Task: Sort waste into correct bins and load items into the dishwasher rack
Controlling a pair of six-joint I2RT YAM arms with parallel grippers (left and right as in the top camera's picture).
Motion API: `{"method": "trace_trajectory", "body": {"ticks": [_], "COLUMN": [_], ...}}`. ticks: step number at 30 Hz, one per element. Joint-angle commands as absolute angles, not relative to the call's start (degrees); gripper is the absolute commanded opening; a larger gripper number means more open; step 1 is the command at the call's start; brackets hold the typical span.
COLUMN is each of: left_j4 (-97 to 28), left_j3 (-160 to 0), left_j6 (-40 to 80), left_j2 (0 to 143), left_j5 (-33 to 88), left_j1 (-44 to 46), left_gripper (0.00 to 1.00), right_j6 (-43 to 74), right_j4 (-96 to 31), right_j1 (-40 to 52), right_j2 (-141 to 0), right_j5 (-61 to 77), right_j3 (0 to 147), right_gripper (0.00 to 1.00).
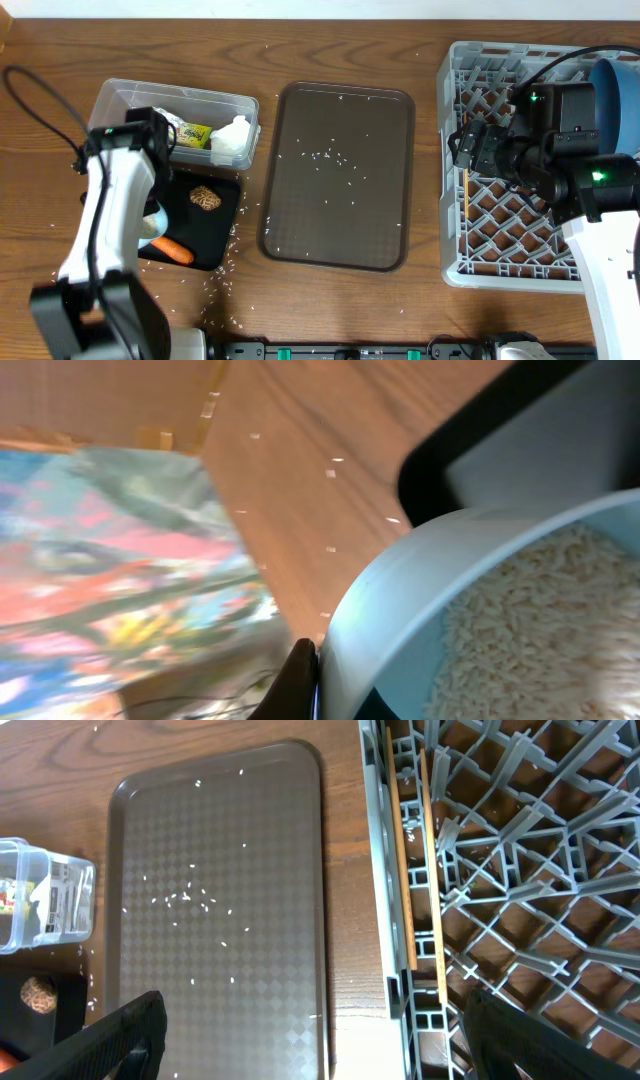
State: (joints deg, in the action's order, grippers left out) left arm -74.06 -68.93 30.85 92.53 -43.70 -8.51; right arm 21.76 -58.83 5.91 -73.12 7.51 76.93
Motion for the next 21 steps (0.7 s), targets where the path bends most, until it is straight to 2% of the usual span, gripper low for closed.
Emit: {"method": "trace_trajectory", "body": {"ticks": [1,21], "left_j4": [-74.7,-69.5], "left_j3": [-68.5,-68.5], "left_j6": [34.9,33.8], "left_j2": [95.7,107.9], "left_j5": [-52.0,-69.0], "left_j1": [-7.9,4.4], "left_gripper": [0.06,0.06], "right_j6": [22.2,22.2], "right_j4": [-58.5,-57.3], "right_j1": [6.1,6.1], "right_j2": [-73.2,-73.2], "right_j5": [7.1,7.1], "right_j3": [77.6,77.6], "right_gripper": [0.89,0.9]}}
